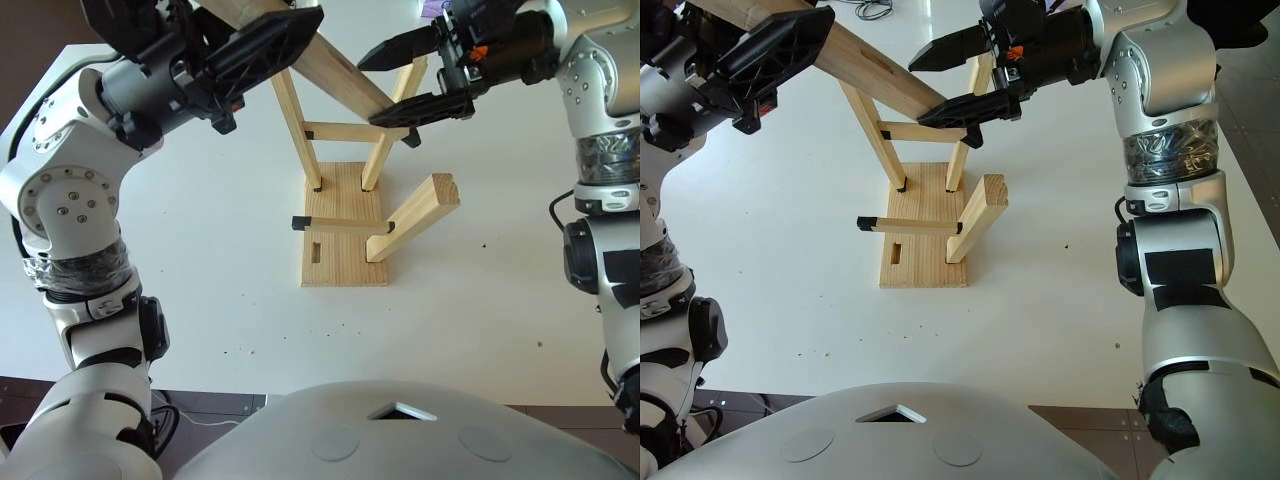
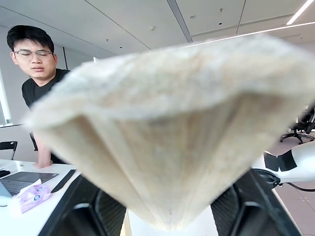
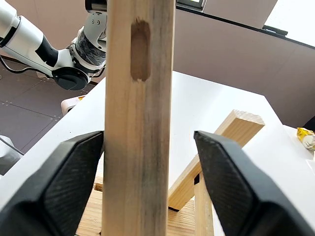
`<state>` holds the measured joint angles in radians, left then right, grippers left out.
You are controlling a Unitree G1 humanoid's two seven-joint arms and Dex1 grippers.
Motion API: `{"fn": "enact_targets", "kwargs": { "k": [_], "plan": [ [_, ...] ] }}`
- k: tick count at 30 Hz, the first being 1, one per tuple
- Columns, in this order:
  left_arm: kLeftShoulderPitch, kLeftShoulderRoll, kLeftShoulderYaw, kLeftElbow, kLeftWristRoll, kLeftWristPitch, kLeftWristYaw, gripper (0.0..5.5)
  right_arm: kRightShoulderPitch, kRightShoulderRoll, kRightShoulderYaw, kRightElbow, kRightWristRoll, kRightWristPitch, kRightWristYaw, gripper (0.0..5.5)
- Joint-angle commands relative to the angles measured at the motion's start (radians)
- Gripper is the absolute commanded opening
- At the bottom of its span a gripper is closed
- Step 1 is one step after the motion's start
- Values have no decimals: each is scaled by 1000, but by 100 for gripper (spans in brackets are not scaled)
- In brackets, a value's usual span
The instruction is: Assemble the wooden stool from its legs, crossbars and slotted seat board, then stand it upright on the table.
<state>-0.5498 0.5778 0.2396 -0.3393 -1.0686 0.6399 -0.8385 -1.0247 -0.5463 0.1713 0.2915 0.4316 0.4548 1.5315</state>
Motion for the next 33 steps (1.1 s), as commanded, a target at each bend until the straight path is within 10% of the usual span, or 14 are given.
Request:
{"fn": "enact_targets", "kwargs": {
  "k": [1,20,33],
  "plan": [
    [23,42,16,17,37,-12,-31,205,44,-10,-43,-19,9,-8,-34,406],
    [99,388,13,185,215,-2,-446,205,438,-8,-654,-490,372,215,-726,468],
    [409,277,30,-63,233,-85,-366,205,393,-30,-591,-376,369,169,-783,468]
  ]
}}
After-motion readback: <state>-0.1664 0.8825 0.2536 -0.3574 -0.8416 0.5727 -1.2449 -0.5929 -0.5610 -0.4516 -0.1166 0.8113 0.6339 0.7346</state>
